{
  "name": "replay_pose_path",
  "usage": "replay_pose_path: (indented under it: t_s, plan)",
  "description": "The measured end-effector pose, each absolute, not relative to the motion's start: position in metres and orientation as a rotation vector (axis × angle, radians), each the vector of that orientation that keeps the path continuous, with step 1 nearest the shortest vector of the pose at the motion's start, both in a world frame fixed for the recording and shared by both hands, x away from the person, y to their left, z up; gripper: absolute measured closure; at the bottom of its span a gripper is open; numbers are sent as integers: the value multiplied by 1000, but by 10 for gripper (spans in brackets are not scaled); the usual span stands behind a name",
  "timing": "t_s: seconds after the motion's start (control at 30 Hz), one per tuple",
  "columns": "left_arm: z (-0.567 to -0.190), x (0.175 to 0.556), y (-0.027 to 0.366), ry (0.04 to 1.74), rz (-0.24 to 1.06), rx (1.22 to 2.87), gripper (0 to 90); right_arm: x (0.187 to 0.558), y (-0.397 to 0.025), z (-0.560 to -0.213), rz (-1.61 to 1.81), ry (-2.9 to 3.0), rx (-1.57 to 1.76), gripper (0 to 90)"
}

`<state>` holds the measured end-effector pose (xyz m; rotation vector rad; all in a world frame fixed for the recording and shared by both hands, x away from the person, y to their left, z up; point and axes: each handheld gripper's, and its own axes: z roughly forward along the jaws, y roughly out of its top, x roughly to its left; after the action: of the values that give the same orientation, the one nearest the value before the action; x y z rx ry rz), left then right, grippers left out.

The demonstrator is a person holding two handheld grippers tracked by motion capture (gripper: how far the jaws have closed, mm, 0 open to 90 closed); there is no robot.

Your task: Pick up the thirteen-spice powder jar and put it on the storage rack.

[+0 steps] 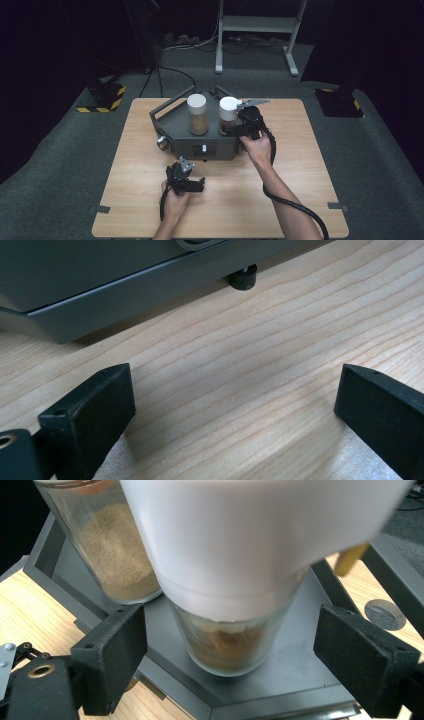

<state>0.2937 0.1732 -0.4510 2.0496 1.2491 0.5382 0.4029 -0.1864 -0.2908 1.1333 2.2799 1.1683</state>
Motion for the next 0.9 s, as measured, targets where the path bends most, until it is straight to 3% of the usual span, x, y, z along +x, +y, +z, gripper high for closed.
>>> replay_pose_path:
  t_s: [0.9]
  plan:
    - [-451, 294, 173, 1246, 541, 2055, 27, 384, -212, -304, 1199, 2246, 1171, 146]
